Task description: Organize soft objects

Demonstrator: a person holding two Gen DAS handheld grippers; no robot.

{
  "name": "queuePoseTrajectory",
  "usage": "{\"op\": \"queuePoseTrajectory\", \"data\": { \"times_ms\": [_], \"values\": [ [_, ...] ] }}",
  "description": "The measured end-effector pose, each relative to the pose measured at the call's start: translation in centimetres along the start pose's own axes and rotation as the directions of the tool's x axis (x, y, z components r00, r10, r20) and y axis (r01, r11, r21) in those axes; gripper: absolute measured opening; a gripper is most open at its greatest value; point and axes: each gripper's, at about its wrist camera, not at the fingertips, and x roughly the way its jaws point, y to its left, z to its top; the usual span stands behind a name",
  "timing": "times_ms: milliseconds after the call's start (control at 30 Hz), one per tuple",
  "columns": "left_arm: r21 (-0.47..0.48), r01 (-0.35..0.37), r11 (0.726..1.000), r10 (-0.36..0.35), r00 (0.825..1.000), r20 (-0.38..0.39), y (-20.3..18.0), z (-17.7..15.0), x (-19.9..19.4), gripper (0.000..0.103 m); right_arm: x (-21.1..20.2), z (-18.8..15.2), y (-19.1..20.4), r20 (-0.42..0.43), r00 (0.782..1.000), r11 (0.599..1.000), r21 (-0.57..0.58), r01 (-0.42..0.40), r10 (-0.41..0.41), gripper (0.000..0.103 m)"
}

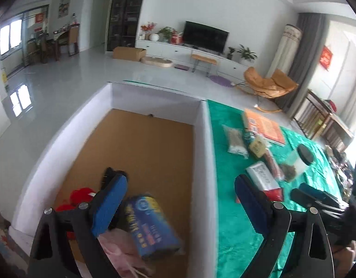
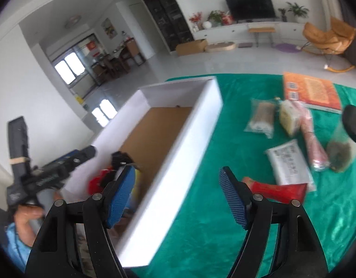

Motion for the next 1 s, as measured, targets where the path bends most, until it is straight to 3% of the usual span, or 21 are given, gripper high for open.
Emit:
{"op": "queuePoseTrajectory", "data": {
  "times_ms": [67, 133, 233, 300, 400, 467, 667, 800, 1000],
  "values": [
    [0.068, 0.104, 0.992, -0.102, 0.994, -0.032, -4.2, -1.3, 0.5, 0.094, -1.1, -2.4, -3.6, 0.012, 0.988, 0.988, 0.009, 0.157, -0.157, 0.078],
    [0.134, 0.2, 0.971, -0.189, 0.978, -0.09, -8.8, -3.0, 1.5, 0.094, -2.0, -5.5, -7.1, -0.02, 0.958, 0.958, 0.022, 0.285, -0.285, 0.078],
    [0.207, 0.285, 0.936, -0.243, 0.948, -0.205, -14.5, -6.5, 3.9, 0.094, -3.1, -10.2, -11.8, -0.086, 0.906, 0.904, 0.077, 0.421, -0.415, 0.078],
    [0.246, 0.298, 0.922, -0.234, 0.938, -0.255, -17.2, -9.1, 6.2, 0.094, -3.9, -12.3, -14.3, -0.119, 0.859, 0.852, 0.118, 0.509, -0.497, 0.078],
    [0.299, 0.226, 0.927, -0.14, 0.949, -0.283, -18.7, -11.7, 10.1, 0.094, -4.2, -13.9, -16.9, -0.144, 0.808, 0.79, 0.168, 0.589, -0.572, 0.078],
    [0.309, 0.166, 0.937, -0.077, 0.957, -0.278, -18.3, -12.6, 12.1, 0.094, -4.1, -14.0, -17.4, -0.148, 0.786, 0.763, 0.187, 0.619, -0.601, 0.078],
    [0.242, 0.075, 0.967, -0.009, 0.965, -0.263, -15.4, -12.8, 16.4, 0.094, -3.2, -13.7, -18.8, -0.112, 0.738, 0.71, 0.211, 0.672, -0.665, 0.083],
    [0.324, 0.031, 0.946, 0.042, 0.975, -0.218, -15.8, -13.0, 17.4, 0.094, -3.2, -13.9, -19.9, -0.114, 0.762, 0.719, 0.266, 0.642, -0.638, 0.086],
    [0.329, 0.036, 0.944, 0.036, 0.977, -0.211, -15.5, -12.7, 18.2, 0.103, -3.1, -13.8, -20.1, -0.116, 0.762, 0.718, 0.269, 0.642, -0.637, 0.088]
  ]
}}
